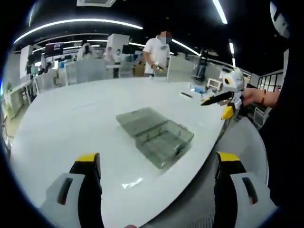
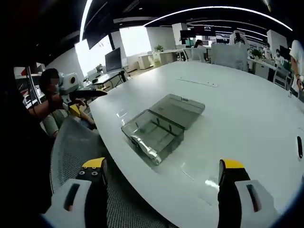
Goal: Insert the divider into the dual guide fixture by aligning both edges with the guide slots and pushing it downward to the bottom, including one-sided entry, uneven engagement, binding, and posture correction.
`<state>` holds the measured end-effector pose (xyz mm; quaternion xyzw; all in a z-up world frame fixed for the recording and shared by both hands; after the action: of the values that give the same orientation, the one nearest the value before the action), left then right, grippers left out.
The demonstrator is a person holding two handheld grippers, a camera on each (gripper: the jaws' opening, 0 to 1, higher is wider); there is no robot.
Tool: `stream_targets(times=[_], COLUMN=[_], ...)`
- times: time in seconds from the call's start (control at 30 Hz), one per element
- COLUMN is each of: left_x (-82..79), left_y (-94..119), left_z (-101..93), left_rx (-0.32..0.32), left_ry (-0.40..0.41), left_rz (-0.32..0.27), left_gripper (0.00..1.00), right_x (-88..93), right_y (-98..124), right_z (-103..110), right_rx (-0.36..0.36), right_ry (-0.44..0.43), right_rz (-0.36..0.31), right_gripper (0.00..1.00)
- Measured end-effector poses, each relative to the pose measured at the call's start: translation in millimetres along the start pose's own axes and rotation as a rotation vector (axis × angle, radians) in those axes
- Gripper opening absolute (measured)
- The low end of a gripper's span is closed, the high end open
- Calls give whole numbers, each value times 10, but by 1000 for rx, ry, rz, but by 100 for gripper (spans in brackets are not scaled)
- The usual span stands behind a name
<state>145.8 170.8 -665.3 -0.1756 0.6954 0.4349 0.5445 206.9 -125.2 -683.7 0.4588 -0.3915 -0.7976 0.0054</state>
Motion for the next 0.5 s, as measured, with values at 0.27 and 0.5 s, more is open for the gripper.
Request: stream_targets(times=[0.27, 0.5], left_x=[21, -19], left_y=[-19, -4], left_z=[-42, -67], left_rx=[5, 7], left_ry=[3, 3], left_rz=[6, 5], left_gripper=[99, 99], right_x=[15, 16], right_y=[-18, 3], right_z=[19, 11], right_rx=[-17, -11], right_ry=[-16, -12], right_rz=[-1, -1], right_gripper=[96, 96])
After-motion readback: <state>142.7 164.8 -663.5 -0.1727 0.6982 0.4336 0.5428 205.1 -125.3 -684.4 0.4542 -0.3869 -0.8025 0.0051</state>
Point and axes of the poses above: the point that each gripper's makers call its tool centre point, and the gripper's own axes: y roughly backward along the fingers, z roughly to its left, x roughly out of its underside, the point moved 3 cm from there along y, roughly backward along the fingers, and after that the axes turned 8 degrees about -y, right-handed, at the moved point
